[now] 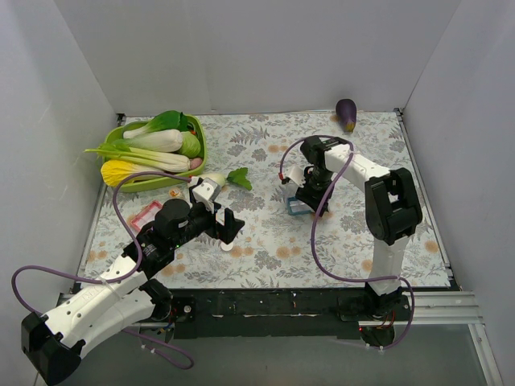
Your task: Sort the pills into containers
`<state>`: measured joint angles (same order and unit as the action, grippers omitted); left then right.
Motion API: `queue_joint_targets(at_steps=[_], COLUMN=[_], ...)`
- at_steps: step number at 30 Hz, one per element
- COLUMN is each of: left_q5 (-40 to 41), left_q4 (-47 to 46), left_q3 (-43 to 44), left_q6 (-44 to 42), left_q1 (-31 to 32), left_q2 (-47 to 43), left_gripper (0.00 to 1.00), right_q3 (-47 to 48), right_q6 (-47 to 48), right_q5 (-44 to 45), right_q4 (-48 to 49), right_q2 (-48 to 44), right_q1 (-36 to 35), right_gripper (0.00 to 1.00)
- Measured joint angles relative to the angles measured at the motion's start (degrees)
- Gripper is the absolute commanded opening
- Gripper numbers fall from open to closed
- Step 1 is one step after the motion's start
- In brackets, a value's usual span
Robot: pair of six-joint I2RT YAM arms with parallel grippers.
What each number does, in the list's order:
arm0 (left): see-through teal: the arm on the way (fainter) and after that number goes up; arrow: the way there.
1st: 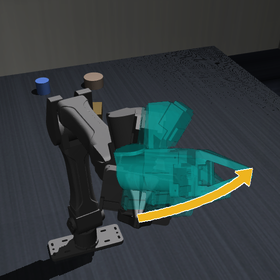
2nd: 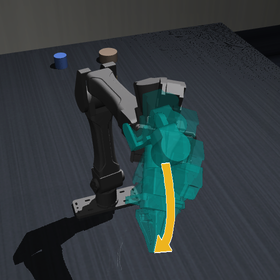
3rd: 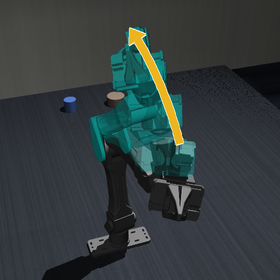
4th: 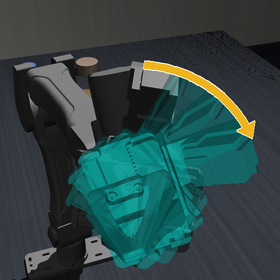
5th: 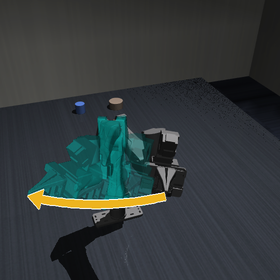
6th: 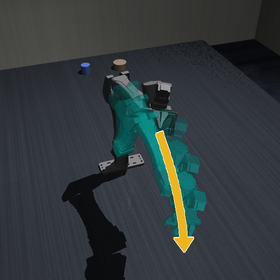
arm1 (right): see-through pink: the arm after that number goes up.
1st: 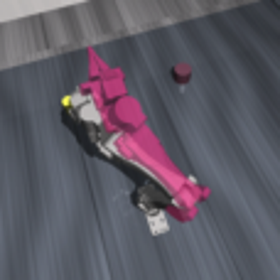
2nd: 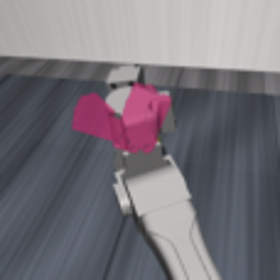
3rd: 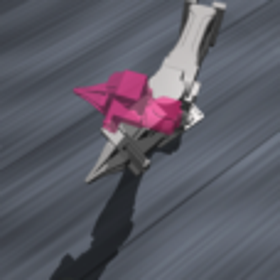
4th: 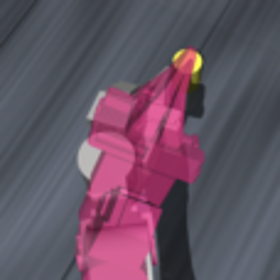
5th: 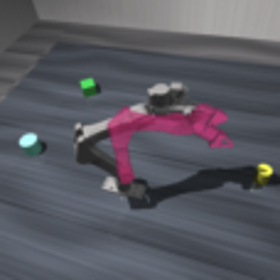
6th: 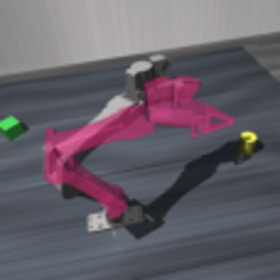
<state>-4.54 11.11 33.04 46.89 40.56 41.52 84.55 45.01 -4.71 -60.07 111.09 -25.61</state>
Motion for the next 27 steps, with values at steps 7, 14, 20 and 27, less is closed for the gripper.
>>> queue_joint_targets(at_steps=[7, 14, 20, 27], left_q5=[-0.2, -0.4, -0.5, -0.6], left_q4=[0.0, 0.0, 0.0, 0.0], left_q3=[0.0, 0.0, 0.0, 0.0], left_q6=[0.0, 0.0, 0.0, -0.1], left_q1=[0.0, 0.0, 0.0, 0.0], left_q2=[0.0, 0.0, 0.0, 0.0], left_gripper=[0.98, 0.98, 0.98, 0.98], right_q3=[0.9, 2.6, 2.8, 3.0], right_q6=[0.0, 0.2, 0.2, 0.2], right_q5=[0.5, 1.4, 1.8, 2.7], right_q4=[-0.8, -1.6, -2.1, -2.9], right_q2=[0.4, 1.9, 2.2, 2.6], right_q1=[-0.2, -0.5, -0.8, -1.5], right_gripper=[0.01, 0.01, 0.01, 0.01])
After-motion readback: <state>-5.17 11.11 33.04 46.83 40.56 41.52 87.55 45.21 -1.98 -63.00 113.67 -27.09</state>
